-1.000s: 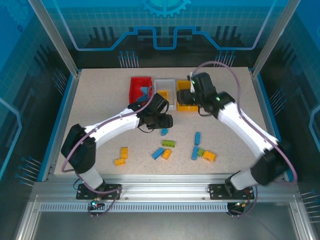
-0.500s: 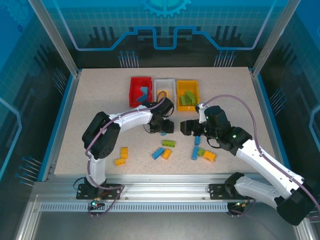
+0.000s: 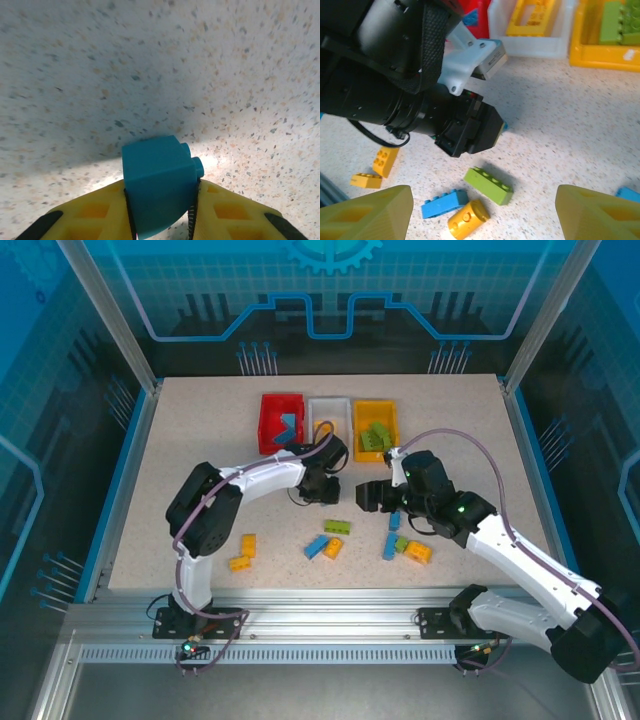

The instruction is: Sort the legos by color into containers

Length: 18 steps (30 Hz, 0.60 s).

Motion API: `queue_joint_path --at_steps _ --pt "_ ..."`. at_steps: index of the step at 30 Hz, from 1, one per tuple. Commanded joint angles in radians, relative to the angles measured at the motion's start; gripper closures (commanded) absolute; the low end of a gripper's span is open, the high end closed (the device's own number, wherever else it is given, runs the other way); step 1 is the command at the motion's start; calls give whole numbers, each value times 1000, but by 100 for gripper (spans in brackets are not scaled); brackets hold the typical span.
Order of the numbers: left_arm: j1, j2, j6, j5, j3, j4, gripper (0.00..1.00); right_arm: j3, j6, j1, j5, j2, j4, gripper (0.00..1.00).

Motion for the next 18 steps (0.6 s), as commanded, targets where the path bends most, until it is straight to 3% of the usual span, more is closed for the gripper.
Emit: queue_joint_path --at_steps 1,8,11,18 --pt "95 -100 50 -46 52 -50 71 -6 -45 26 -94 -2 149 24" --pt "266 -41 164 -87 254 -103 71 31 -57 44 -114 163 457 23" --pt "313 27 202 -150 339 -84 72 95 -54 42 -93 264 535 23" --pt "390 196 215 -184 523 -66 73 188 -36 42 -38 454 718 21"
